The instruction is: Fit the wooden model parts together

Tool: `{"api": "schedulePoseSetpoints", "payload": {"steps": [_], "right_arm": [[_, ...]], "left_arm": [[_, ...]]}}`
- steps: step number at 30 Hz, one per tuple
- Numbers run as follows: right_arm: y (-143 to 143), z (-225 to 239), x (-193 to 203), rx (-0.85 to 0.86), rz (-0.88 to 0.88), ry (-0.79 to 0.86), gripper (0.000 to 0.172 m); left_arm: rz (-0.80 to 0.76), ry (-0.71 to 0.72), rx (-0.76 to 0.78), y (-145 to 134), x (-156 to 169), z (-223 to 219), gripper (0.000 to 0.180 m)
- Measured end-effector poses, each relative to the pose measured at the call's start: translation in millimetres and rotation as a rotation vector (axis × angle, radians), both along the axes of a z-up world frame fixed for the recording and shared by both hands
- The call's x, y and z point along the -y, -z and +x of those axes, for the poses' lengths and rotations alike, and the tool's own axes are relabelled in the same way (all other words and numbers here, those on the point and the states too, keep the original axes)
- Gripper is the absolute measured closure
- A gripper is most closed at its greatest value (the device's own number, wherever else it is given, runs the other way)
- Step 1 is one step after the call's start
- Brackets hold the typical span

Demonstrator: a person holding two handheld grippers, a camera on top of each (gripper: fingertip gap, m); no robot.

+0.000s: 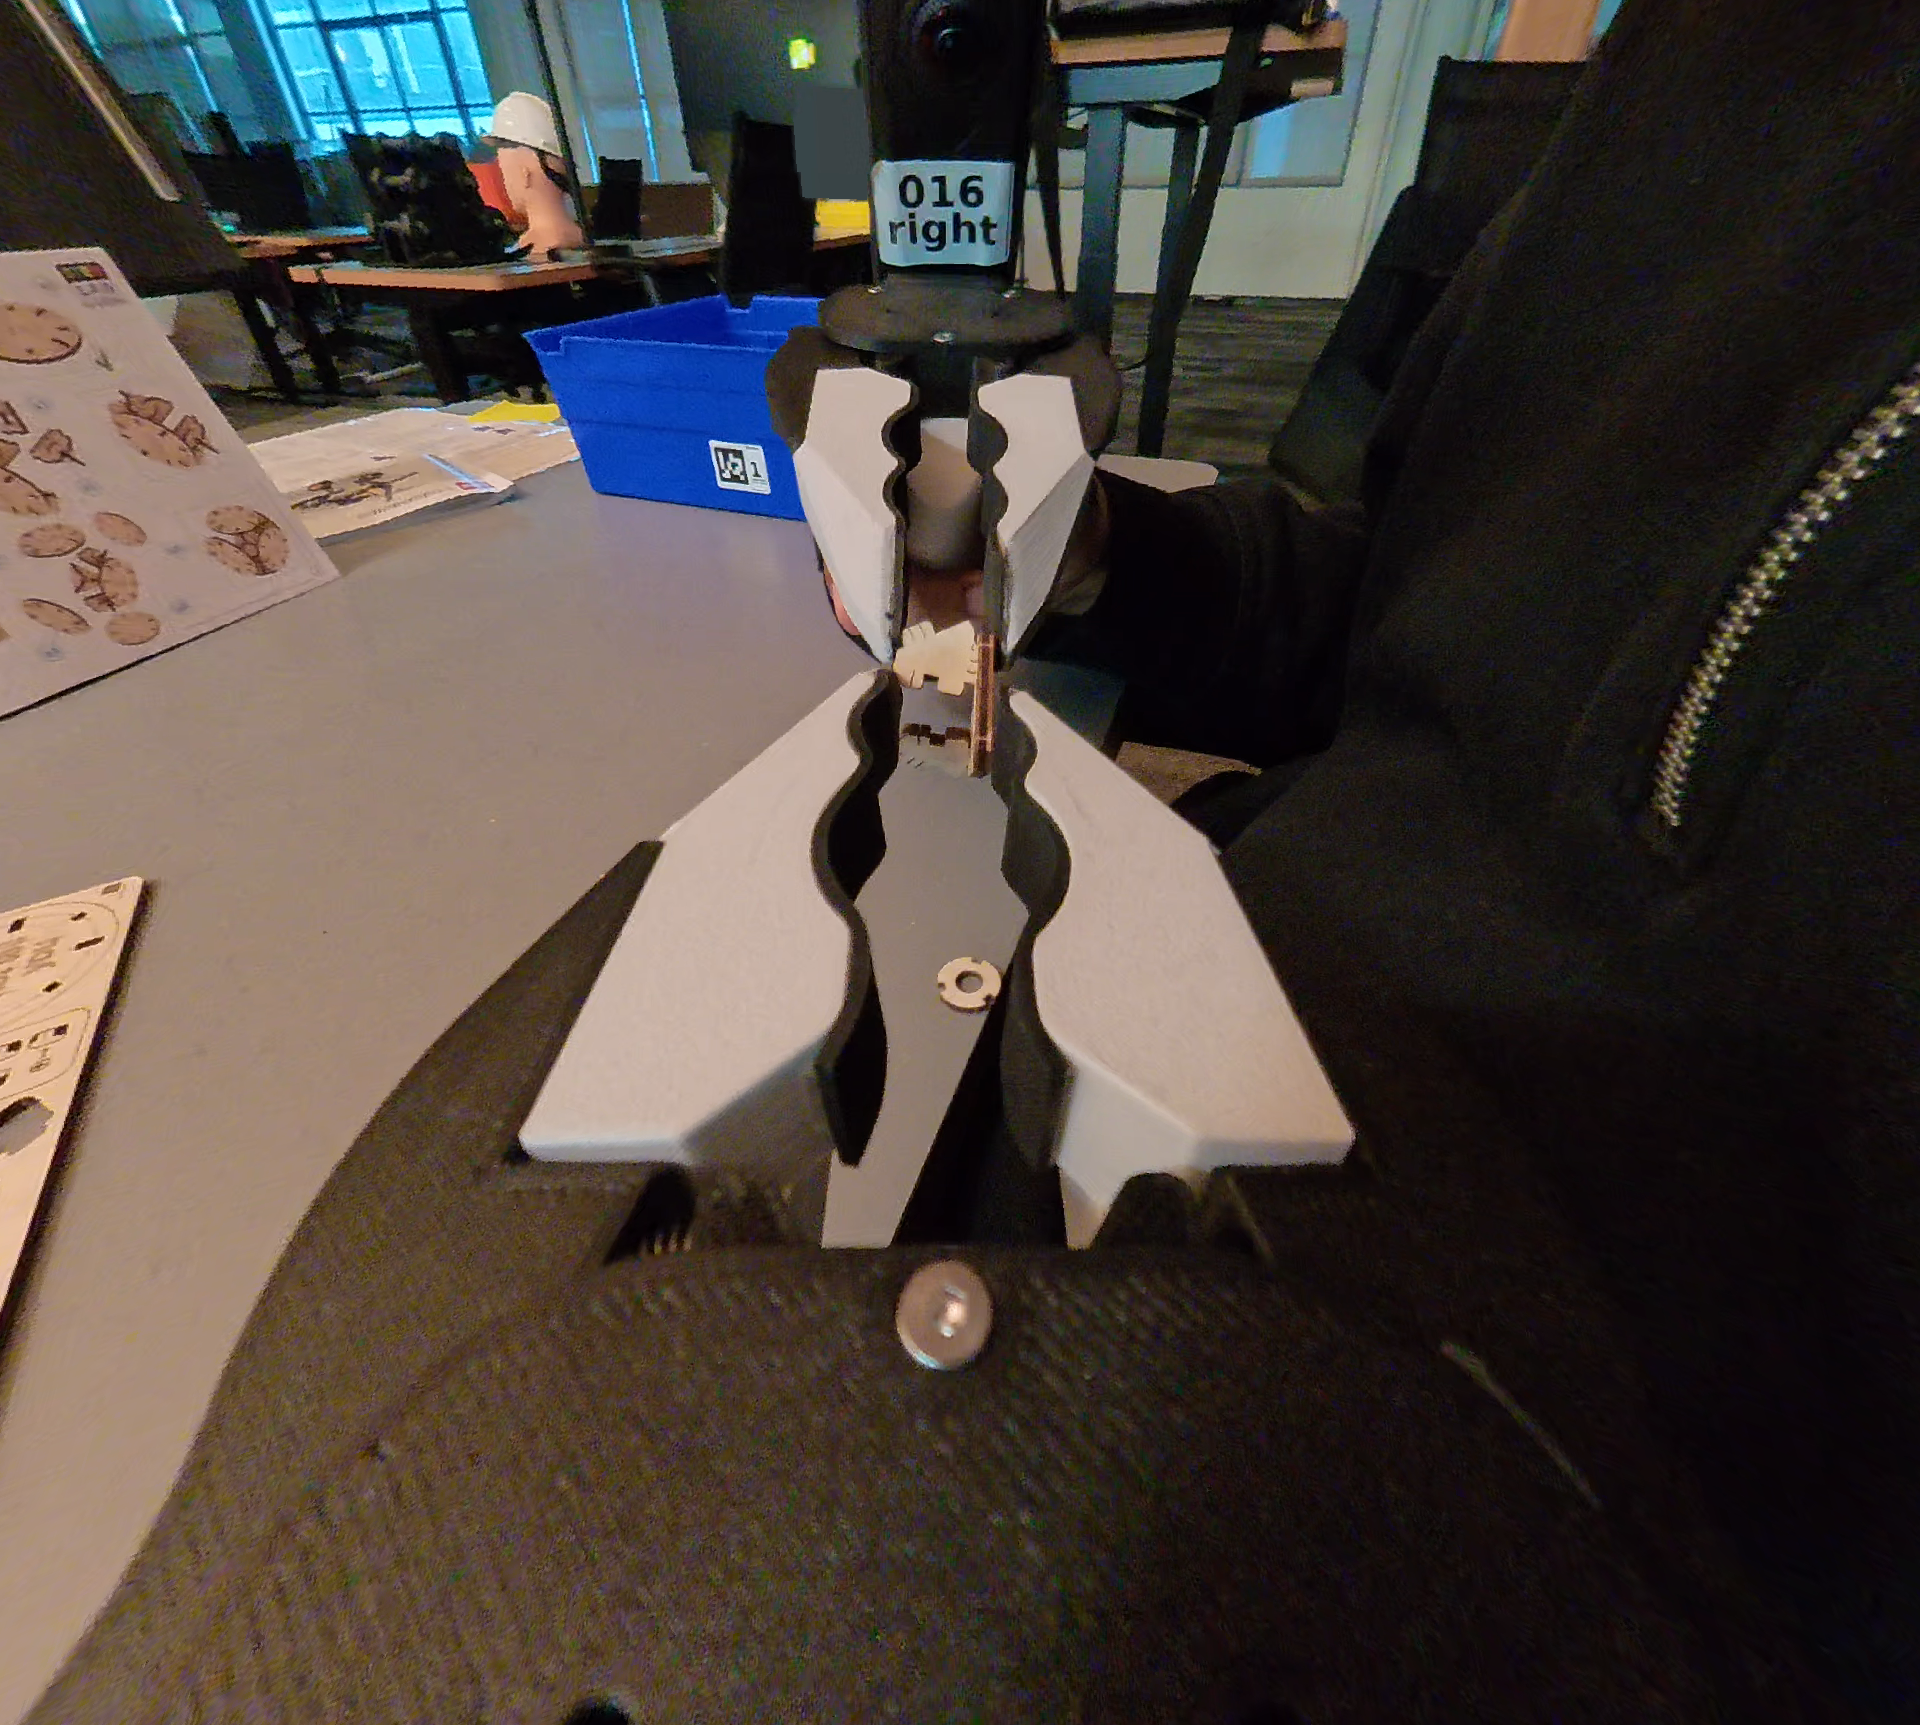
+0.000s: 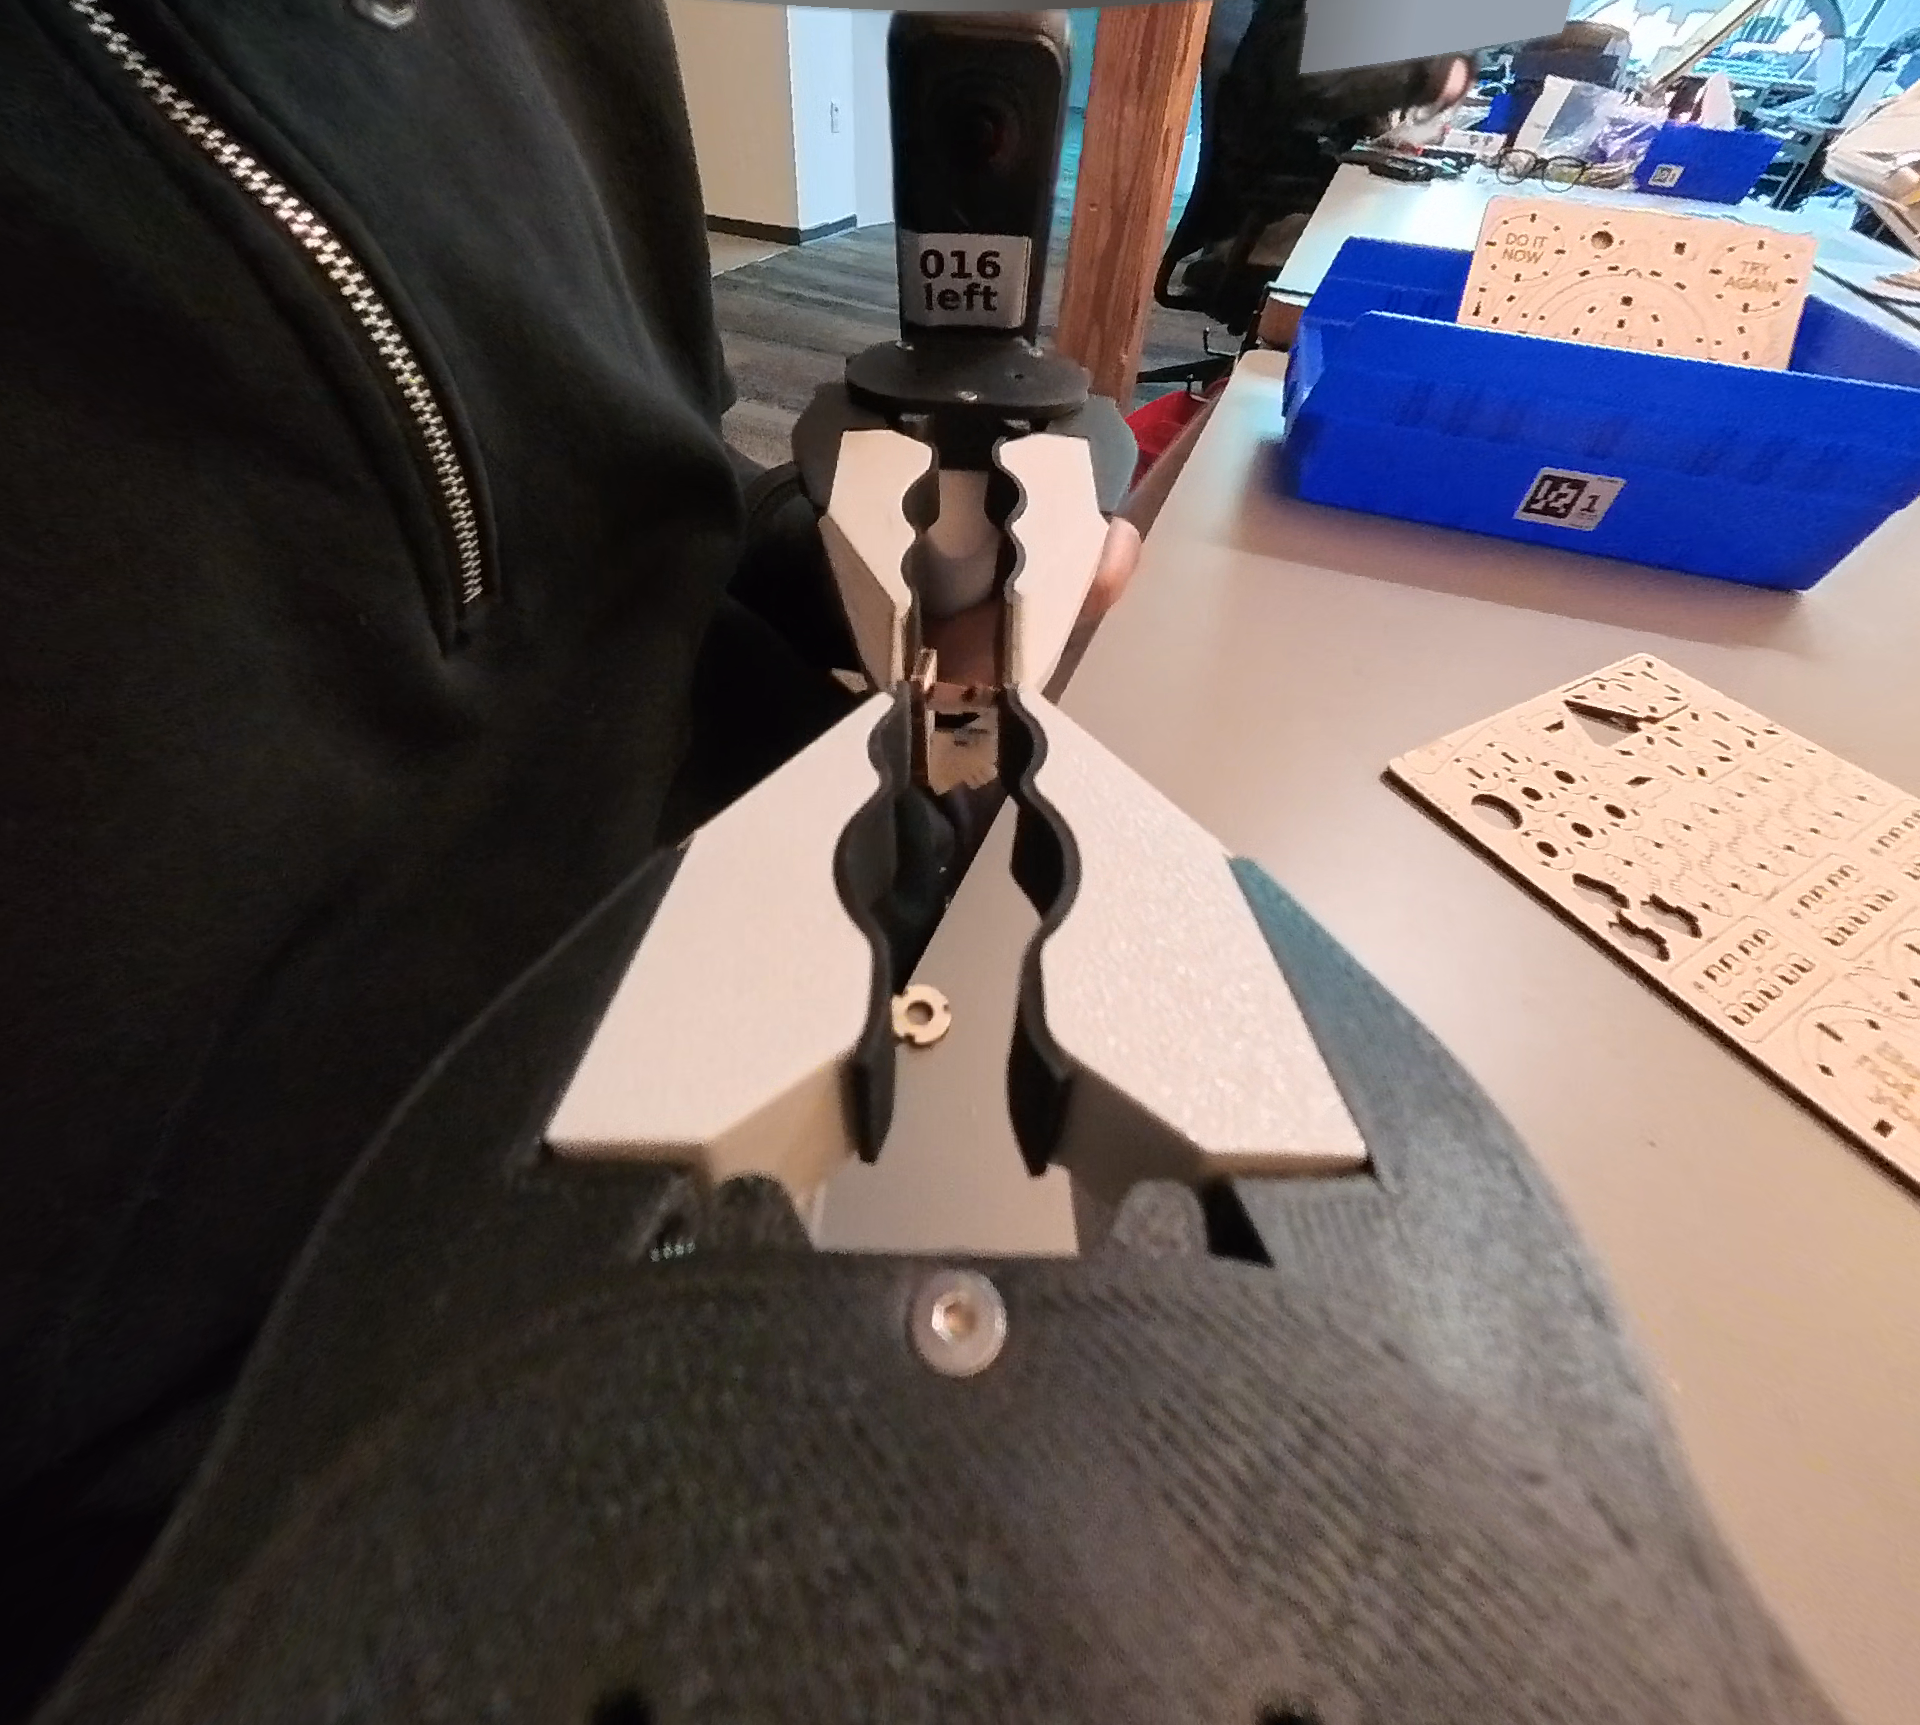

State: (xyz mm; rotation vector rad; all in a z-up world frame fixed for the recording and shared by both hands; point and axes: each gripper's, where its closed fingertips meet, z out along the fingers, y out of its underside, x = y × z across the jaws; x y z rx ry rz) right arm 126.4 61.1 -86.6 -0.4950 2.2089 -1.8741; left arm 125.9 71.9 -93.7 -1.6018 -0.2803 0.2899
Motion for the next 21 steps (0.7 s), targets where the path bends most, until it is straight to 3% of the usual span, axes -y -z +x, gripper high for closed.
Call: {"api": "schedulePoseSetpoints", "payload": {"steps": [17, 21], "right_arm": [[16, -1, -6, 0.013, 0.107, -0.021, 0.157], [8, -19, -3, 0.005, 0.039, 0.063, 0.157]], "left_arm": [[-0.056, 0.037, 0.105, 17, -6, -1, 0.165], [-0.003, -0.047, 0.112, 10, -1, -19, 0.164]]}}
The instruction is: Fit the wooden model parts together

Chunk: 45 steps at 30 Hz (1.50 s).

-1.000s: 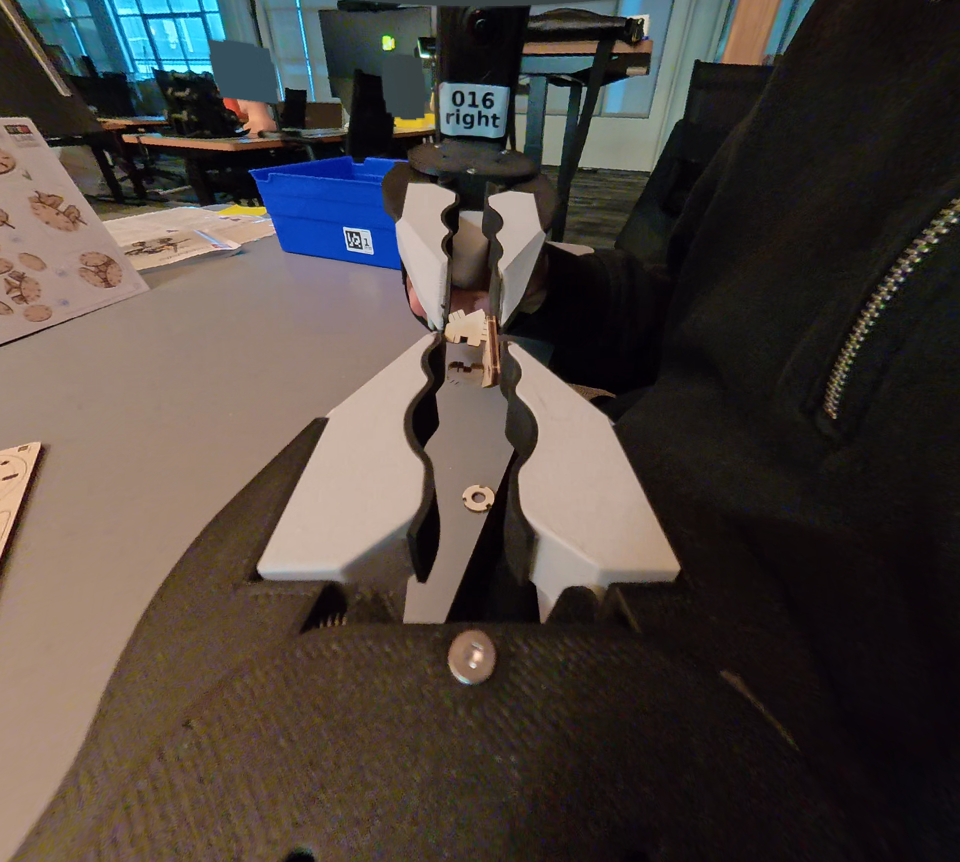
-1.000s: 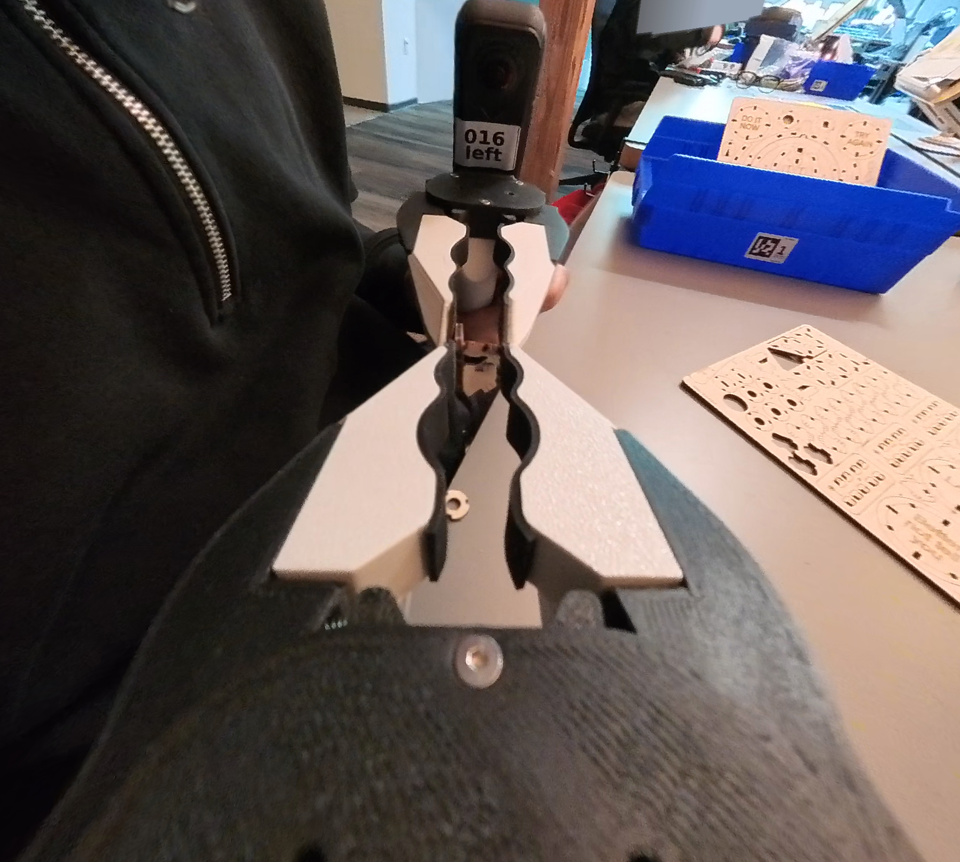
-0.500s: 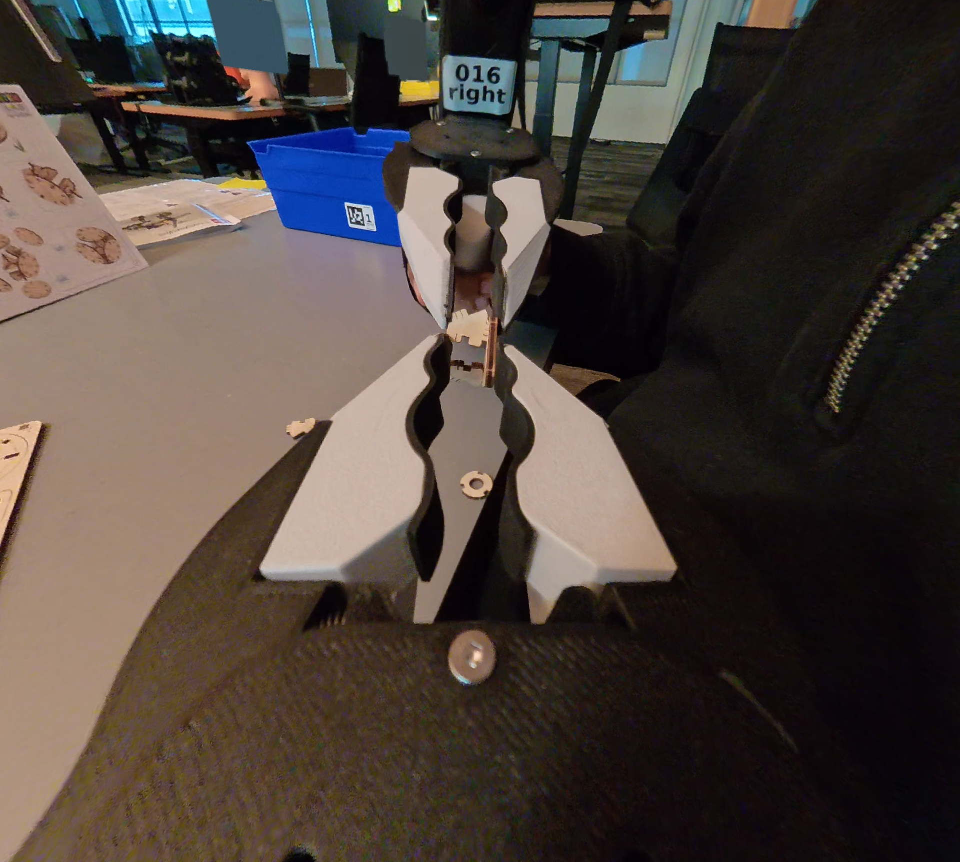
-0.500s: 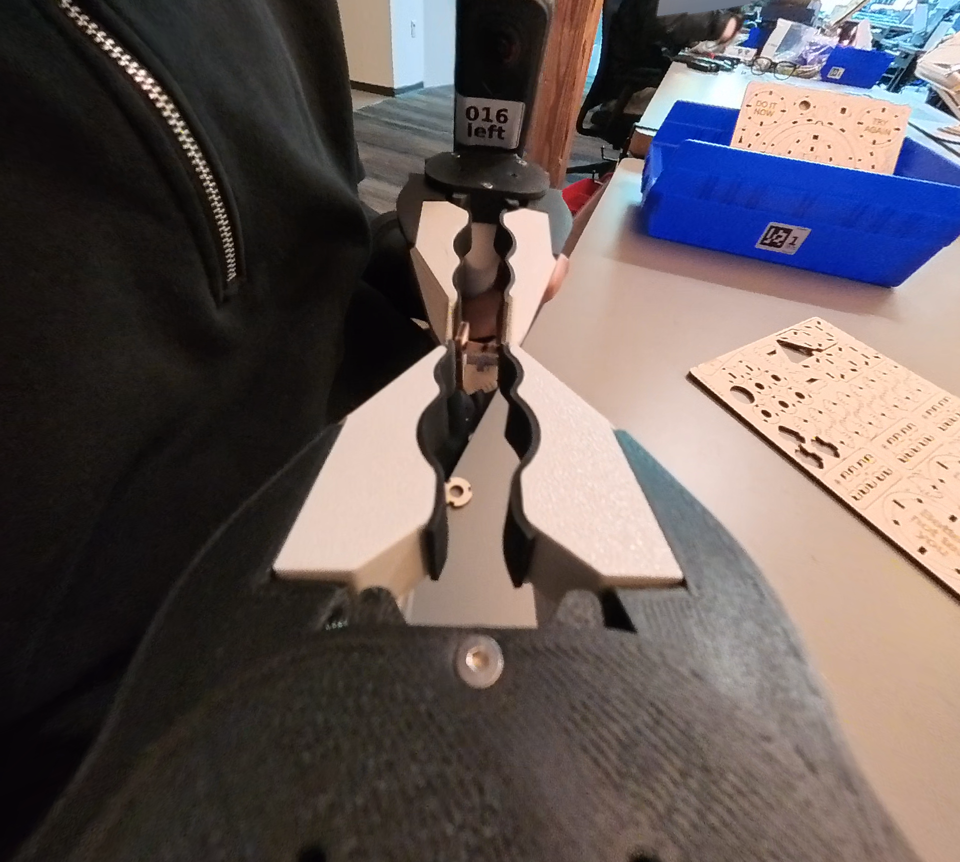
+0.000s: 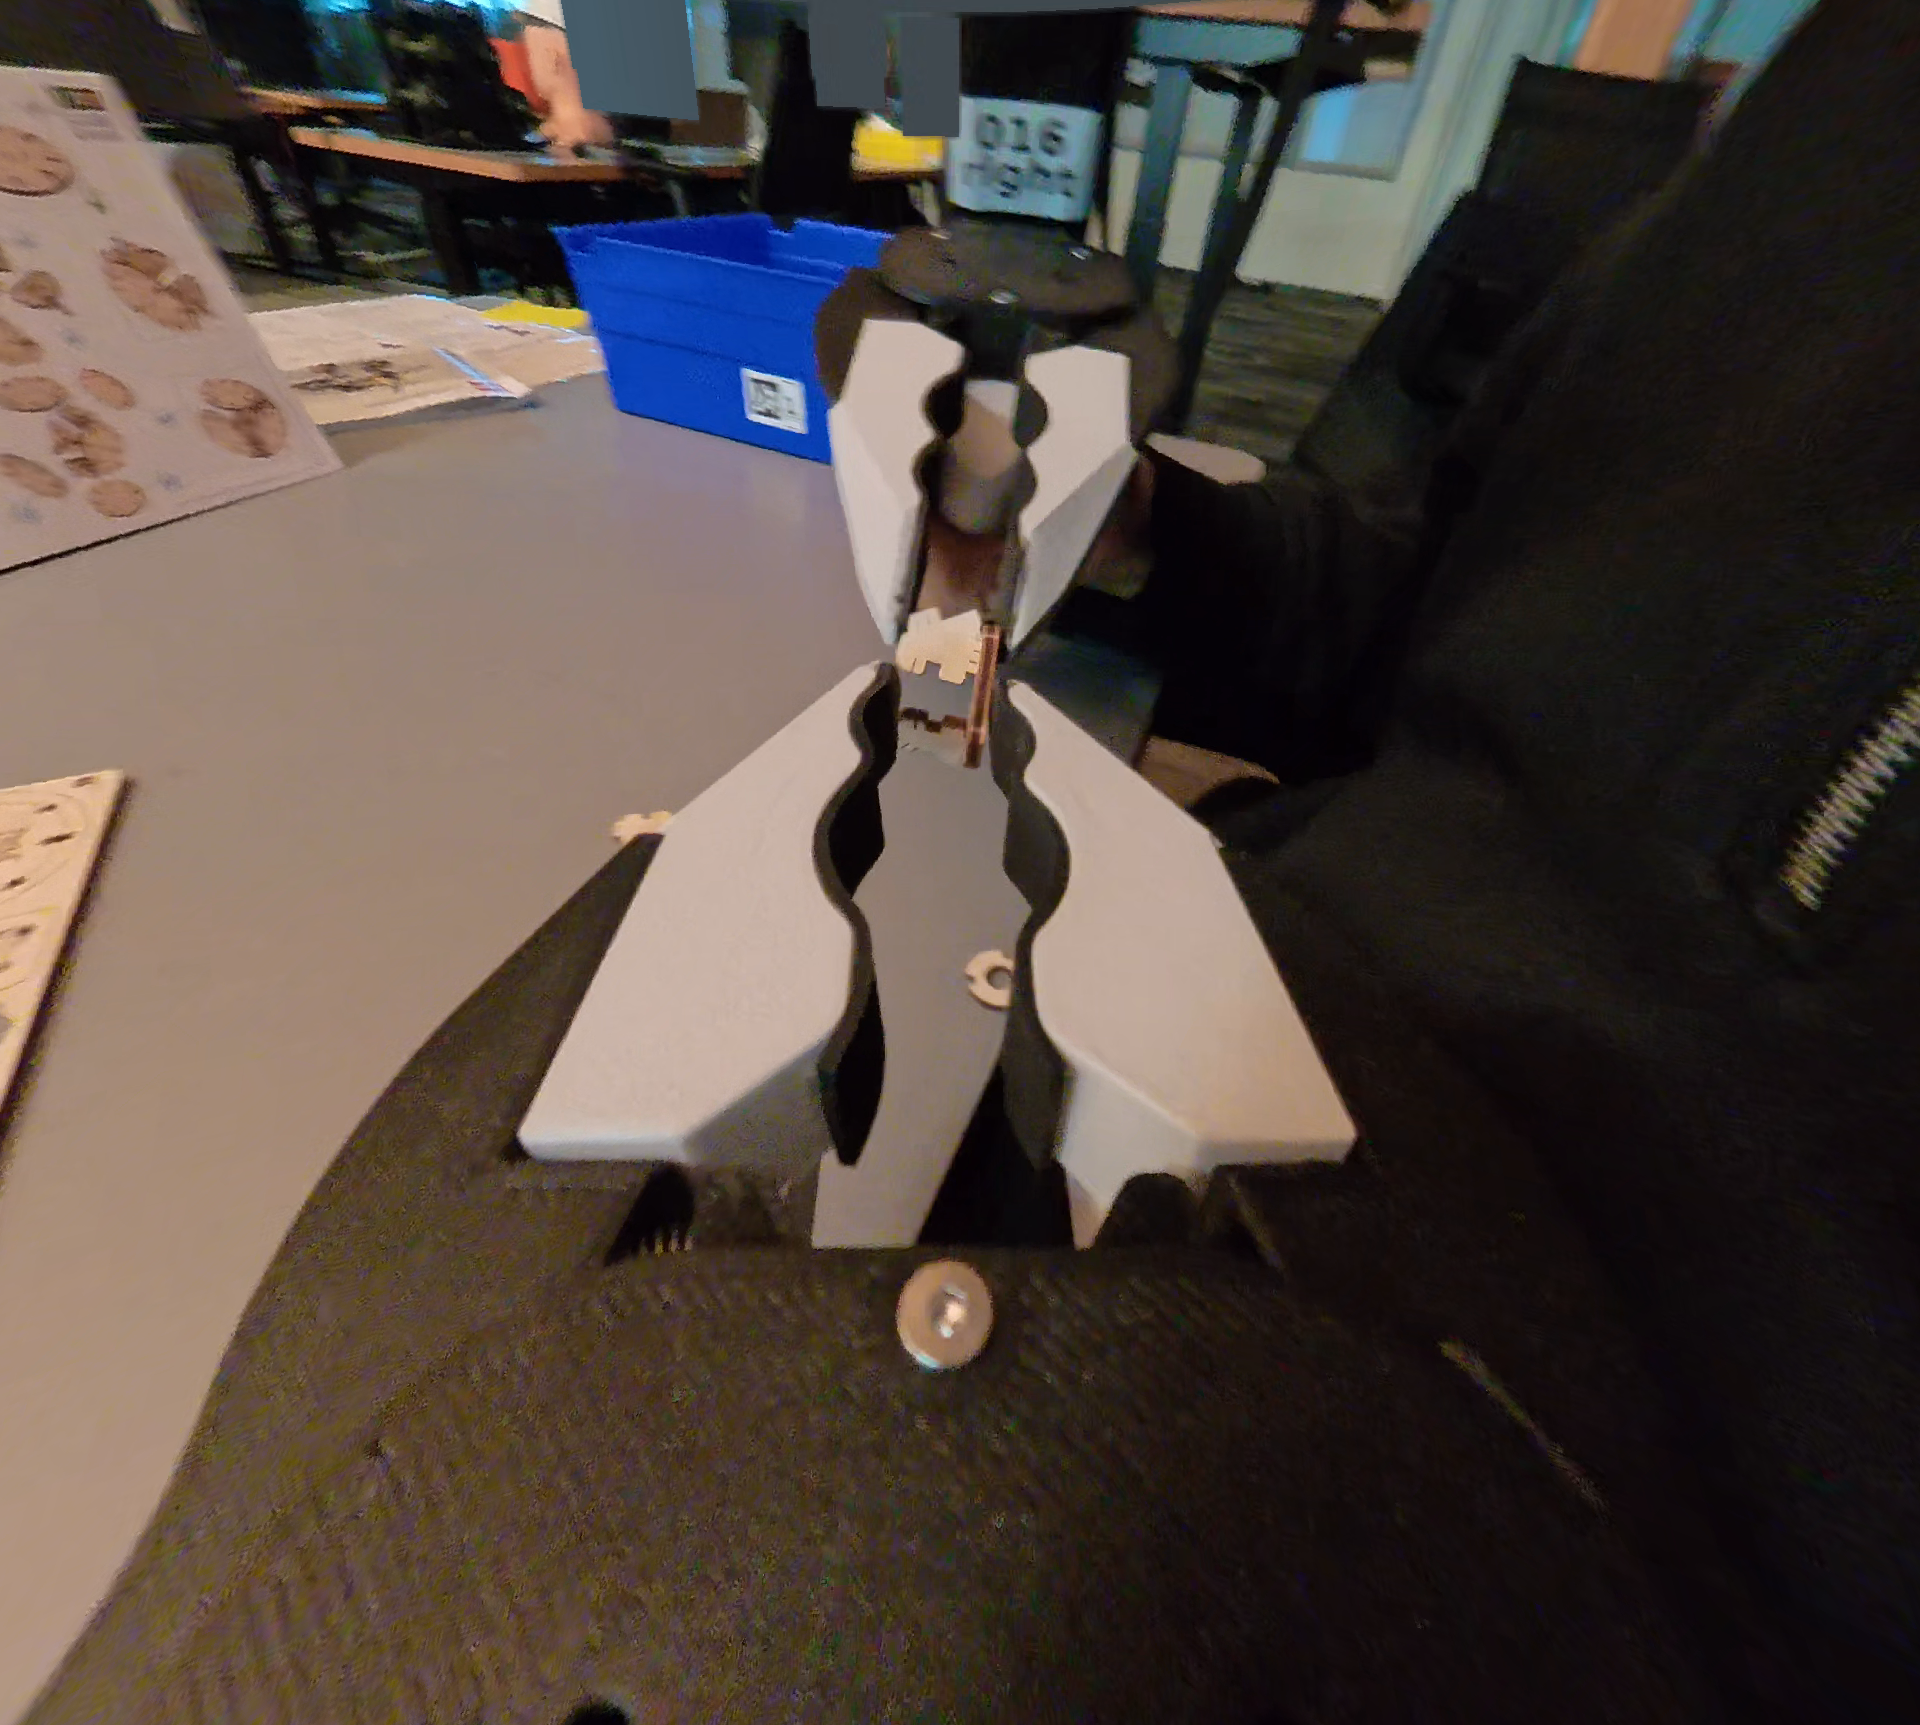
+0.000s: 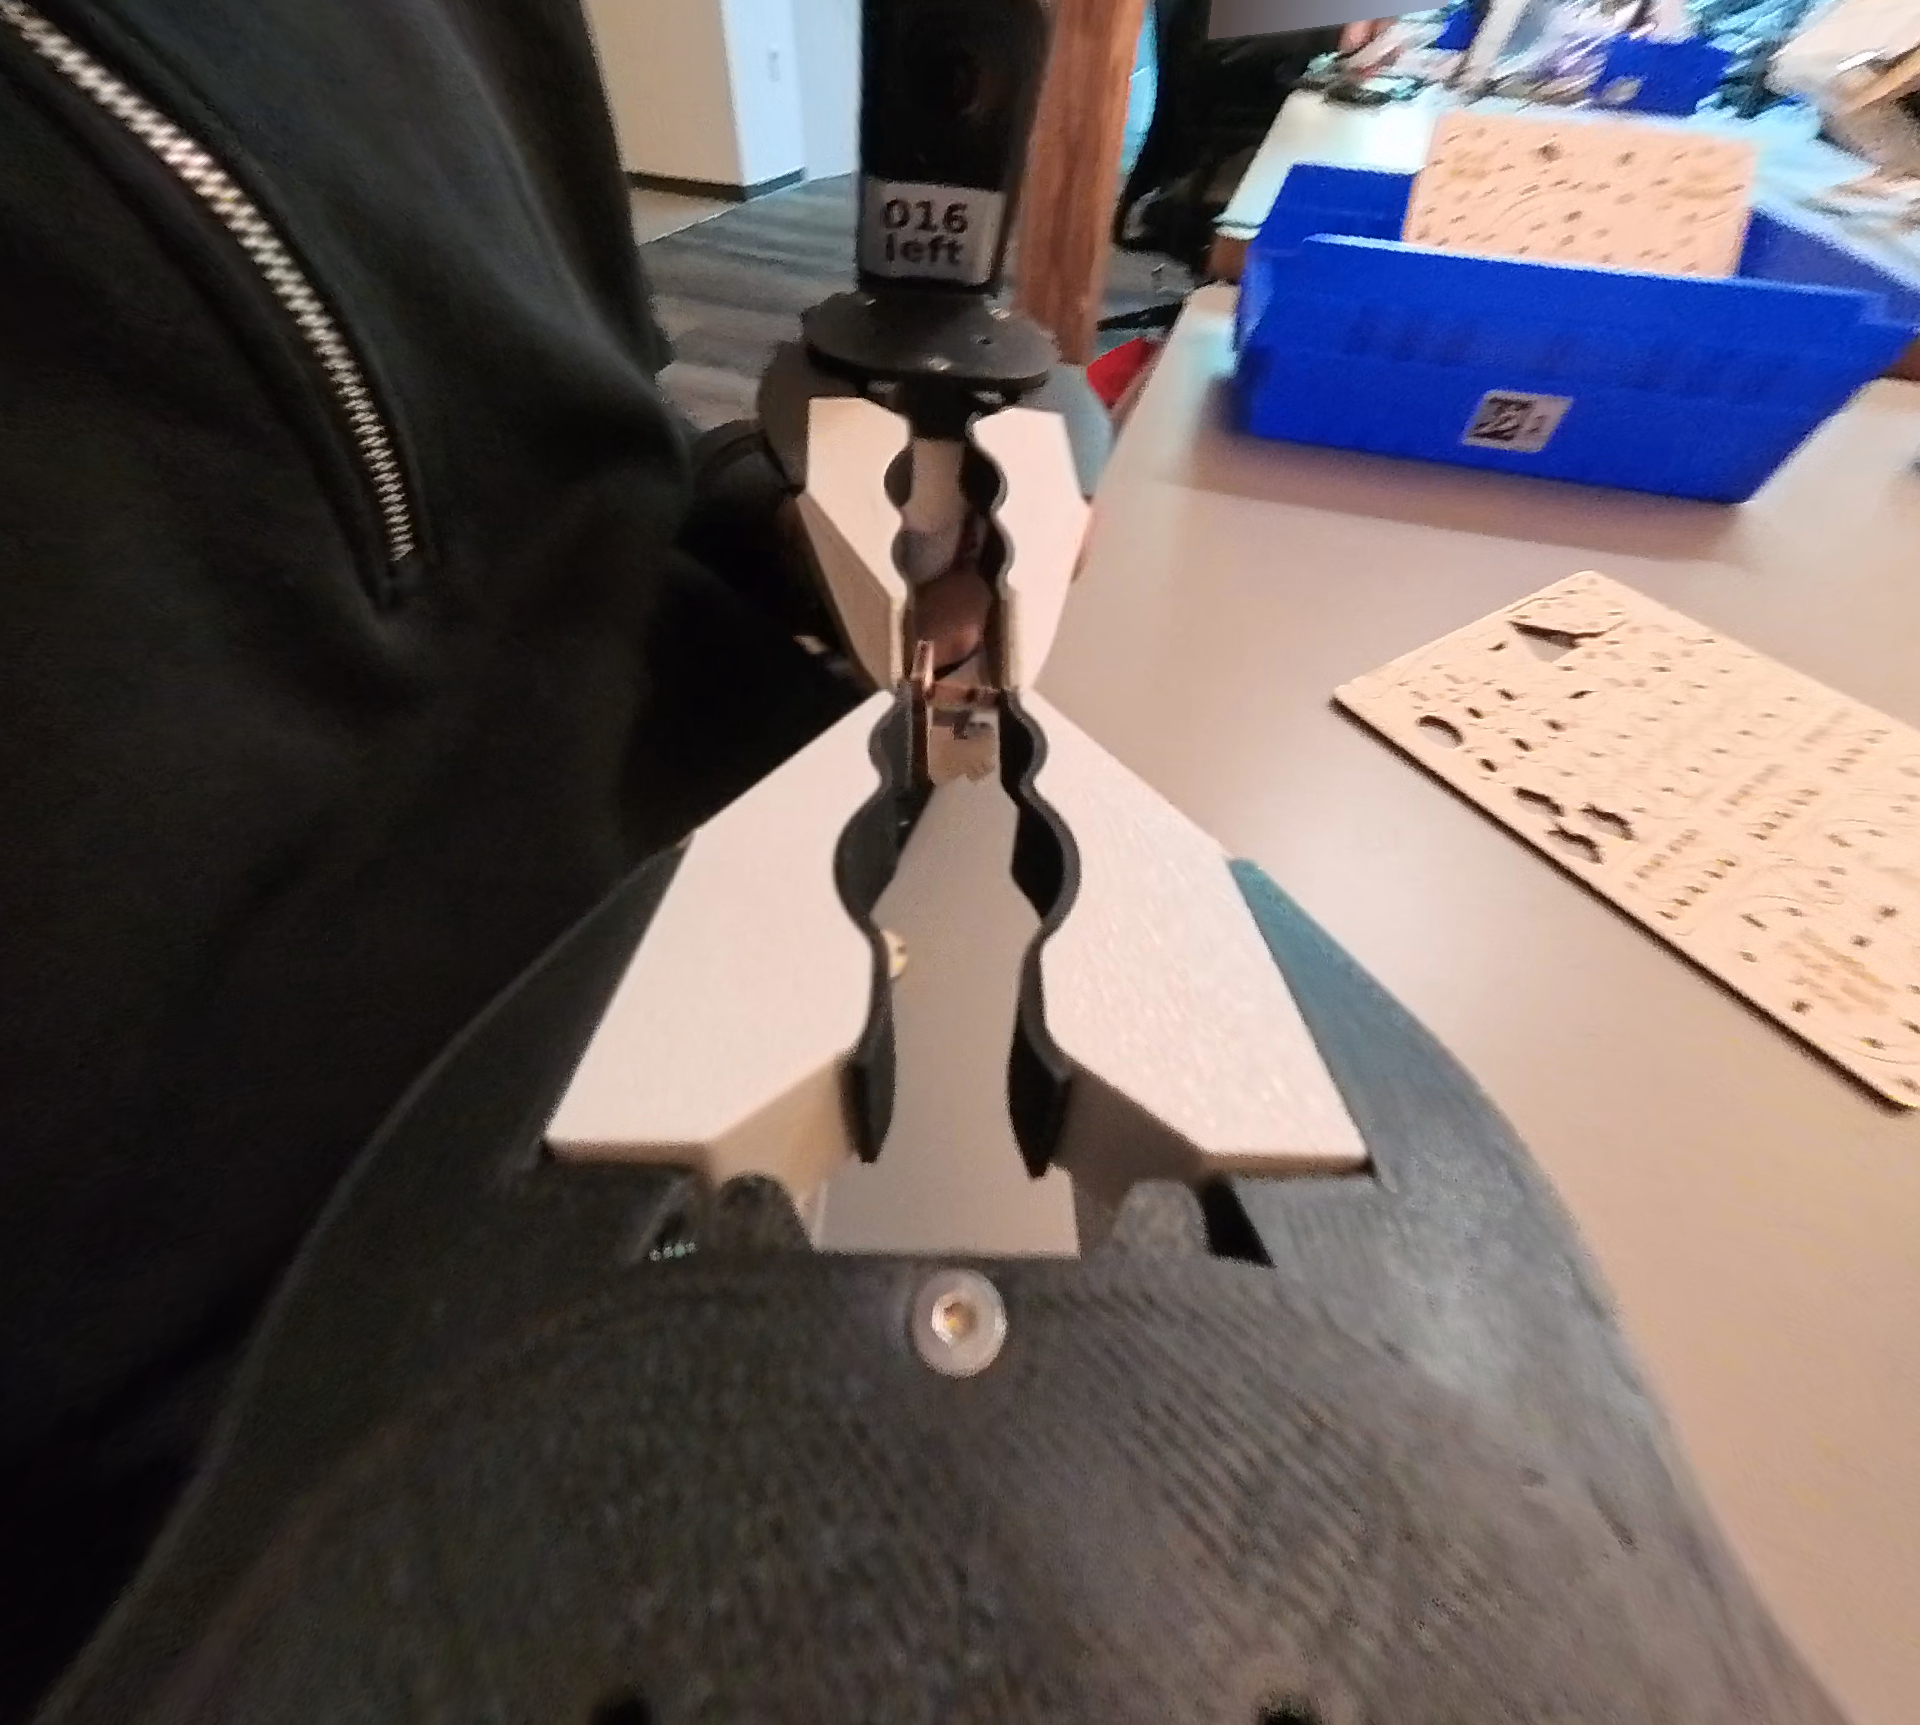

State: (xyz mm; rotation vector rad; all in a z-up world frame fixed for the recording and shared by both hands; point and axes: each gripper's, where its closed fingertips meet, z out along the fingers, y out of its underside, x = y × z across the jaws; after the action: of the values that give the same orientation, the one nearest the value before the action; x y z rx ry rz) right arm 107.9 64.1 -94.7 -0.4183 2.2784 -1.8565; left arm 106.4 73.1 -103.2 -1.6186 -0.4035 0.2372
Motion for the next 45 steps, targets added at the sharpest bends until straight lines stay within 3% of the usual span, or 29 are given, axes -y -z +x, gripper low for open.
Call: {"api": "schedulePoseSetpoints", "payload": {"steps": [4, 8, 13, 16, 19, 23, 30, 32, 35, 39, 45], "right_arm": [[-3, -29, -3, -0.153, -0.040, 0.170, 0.157], [33, -63, -9, -0.499, 0.164, 0.349, 0.157], [71, -71, -14, -0.779, 0.326, 0.335, 0.156], [81, -73, -21, -0.813, 0.377, 0.310, 0.153], [82, -72, -28, -0.750, 0.410, 0.296, 0.147], [79, -71, -38, -0.611, 0.444, 0.332, 0.132], [74, -78, -39, -0.182, 0.492, 0.570, 0.142], [76, -78, -37, -0.032, 0.508, 0.630, 0.148], [76, -74, -37, 0.141, 0.518, 0.653, 0.154], [73, -73, -47, 0.238, 0.569, 0.663, 0.163], [63, -72, -25, 0.420, 0.610, 0.617, 0.164]], "left_arm": [[0.042, -0.128, 0.089, 7, 19, -28, 0.150], [0.062, -0.166, 0.359, 30, 31, -50, 0.148], [-0.043, -0.151, 0.552, 55, 27, -58, 0.145], [-0.165, -0.115, 0.594, 69, 19, -58, 0.145], [-0.223, -0.057, 0.622, 75, 8, -57, 0.144], [-0.181, 0.000, 0.641, 68, -3, -62, 0.143], [-0.236, 0.010, 0.621, 72, -15, -75, 0.142], [-0.264, 0.059, 0.648, 76, -21, -69, 0.135], [-0.232, 0.154, 0.679, 72, -31, -56, 0.130], [-0.173, 0.253, 0.697, 63, -40, -39, 0.128], [0.062, 0.187, 0.733, 42, -18, -63, 0.131]]}}
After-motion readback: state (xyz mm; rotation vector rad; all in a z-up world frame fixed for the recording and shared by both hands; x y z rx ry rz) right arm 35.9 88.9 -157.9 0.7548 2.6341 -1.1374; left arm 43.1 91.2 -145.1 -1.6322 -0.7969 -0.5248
